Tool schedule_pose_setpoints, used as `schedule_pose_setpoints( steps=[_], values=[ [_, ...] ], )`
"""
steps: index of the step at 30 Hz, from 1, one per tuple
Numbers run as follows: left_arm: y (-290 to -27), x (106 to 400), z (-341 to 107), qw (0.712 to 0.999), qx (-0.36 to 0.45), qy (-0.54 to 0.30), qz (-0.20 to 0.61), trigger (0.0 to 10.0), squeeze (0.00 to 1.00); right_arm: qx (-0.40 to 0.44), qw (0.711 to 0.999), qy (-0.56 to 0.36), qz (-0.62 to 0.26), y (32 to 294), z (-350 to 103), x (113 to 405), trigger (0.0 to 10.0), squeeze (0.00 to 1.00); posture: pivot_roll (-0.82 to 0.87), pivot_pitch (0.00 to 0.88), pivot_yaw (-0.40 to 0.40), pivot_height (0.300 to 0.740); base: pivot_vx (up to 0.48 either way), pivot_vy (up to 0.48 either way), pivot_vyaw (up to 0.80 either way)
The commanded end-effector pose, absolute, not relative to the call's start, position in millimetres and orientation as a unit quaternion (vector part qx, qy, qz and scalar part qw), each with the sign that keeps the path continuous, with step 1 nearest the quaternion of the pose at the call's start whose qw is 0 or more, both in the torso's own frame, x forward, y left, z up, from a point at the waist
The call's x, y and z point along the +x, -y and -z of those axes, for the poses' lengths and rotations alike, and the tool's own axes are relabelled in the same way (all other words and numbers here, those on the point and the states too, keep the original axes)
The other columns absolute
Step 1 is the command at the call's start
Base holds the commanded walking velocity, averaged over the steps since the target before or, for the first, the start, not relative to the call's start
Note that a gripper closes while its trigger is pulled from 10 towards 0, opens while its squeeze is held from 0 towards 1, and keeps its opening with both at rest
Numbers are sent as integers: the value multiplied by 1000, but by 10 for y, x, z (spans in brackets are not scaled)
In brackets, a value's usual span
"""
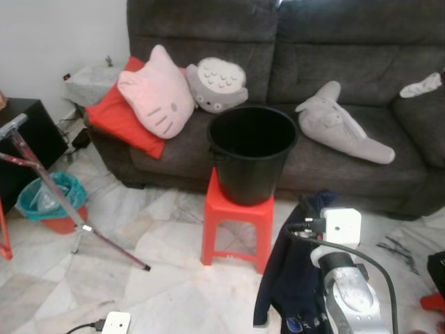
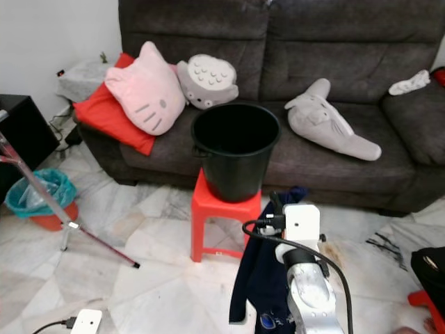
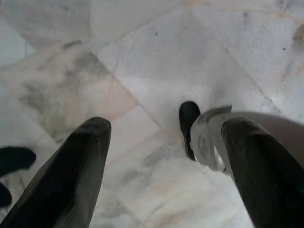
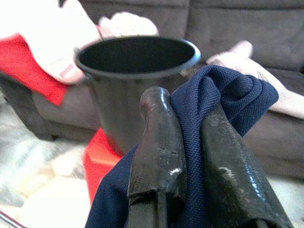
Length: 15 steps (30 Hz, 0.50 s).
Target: Hang hanger
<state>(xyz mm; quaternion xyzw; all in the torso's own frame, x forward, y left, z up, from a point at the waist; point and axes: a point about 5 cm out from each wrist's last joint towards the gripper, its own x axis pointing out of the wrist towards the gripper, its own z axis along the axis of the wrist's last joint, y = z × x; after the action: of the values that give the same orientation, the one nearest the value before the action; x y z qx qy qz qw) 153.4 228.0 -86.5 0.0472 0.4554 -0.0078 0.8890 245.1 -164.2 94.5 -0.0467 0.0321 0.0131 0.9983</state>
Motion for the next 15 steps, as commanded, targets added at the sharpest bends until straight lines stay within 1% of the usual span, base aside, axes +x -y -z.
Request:
schedule_pose_setpoints(
  steps=[1,3,6,12,15],
  values=[
    [-2275,1498,884,884,49,-465,10,10000,0,-58,997,-39,-20,1632,-940,2501,10000,0,-64,0,29,740,0,0,0],
    [-2263,1514,881,884,50,-465,13,10000,0,-48,998,-40,-33,1629,-944,2533,10000,0,-63,0,30,740,0,0,0],
    [-2247,1543,874,885,48,-463,16,10000,0,-66,996,-38,-54,1607,-976,2613,10000,0,-64,0,29,740,0,0,0],
    [-2228,1589,861,887,47,-460,17,10000,0,-74,993,-34,-88,1554,-1015,2748,10000,0,-57,0,25,740,0,0,0],
    [-2220,1618,851,889,44,-456,15,10000,0,-77,989,-34,-123,1472,-1022,2819,10000,0,-52,0,23,740,0,0,0]
  ],
)
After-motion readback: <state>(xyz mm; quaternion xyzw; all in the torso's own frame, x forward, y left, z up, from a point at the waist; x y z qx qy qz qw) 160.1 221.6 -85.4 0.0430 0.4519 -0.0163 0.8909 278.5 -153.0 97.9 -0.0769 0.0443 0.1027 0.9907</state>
